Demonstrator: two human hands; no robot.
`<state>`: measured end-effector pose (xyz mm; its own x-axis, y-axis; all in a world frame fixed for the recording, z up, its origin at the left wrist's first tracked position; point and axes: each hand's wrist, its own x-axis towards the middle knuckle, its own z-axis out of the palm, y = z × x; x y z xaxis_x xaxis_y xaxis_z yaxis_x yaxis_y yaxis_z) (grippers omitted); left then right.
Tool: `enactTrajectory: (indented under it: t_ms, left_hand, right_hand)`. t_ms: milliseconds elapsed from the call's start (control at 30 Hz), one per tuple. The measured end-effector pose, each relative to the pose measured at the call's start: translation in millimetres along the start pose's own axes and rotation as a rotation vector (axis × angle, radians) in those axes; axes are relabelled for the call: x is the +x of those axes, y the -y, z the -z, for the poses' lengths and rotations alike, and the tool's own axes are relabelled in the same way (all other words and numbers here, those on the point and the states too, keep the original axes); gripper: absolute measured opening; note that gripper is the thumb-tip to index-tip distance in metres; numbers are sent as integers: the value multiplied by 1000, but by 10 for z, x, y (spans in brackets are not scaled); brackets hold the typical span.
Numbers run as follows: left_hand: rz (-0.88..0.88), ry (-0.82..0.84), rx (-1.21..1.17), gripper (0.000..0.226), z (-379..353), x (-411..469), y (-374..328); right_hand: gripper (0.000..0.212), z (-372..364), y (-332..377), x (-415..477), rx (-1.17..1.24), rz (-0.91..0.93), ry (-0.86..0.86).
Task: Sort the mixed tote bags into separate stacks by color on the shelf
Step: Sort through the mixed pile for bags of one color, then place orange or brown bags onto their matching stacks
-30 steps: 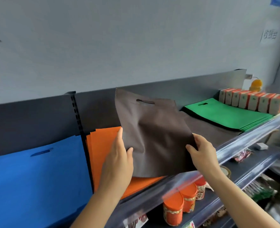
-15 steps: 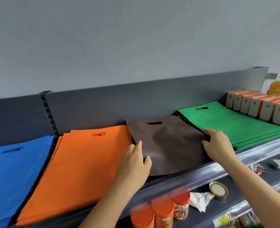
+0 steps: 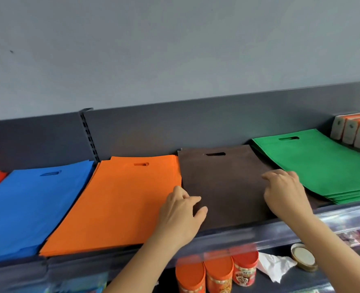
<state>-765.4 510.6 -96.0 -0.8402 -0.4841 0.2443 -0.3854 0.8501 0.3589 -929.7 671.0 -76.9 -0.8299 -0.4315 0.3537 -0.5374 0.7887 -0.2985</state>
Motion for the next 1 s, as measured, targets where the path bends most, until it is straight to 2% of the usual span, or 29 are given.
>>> enactTrajectory:
  t_ms: [133, 233, 333, 533, 633, 767, 1000]
  left_hand:
    - [-9, -235, -141, 28, 167, -136, 46]
    - [30, -414, -84, 31, 444, -396, 279]
    - [53, -499, -67, 32, 765, -759, 744]
    - [220, -517, 99, 32, 1491, -1793, 2090]
    - [302, -536, 76, 29, 1915, -2431, 2829]
    - [469, -555, 95, 45, 2430, -3245, 3721]
    - [594, -621, 164, 36, 2969, -4025, 4592]
  right_hand:
    - [37, 20, 443, -94, 167, 159, -58]
    - [34, -19, 883, -222, 256, 261, -86]
    - [34, -86, 1477, -427, 319, 340, -57]
    - [36, -251, 2991, -1086, 357, 551, 17]
    - [38, -337, 3843, -1533, 375, 646, 103]
    - [39, -554, 4900, -2168, 365, 767, 207]
    - [37, -813, 6038, -2821, 387, 880, 274]
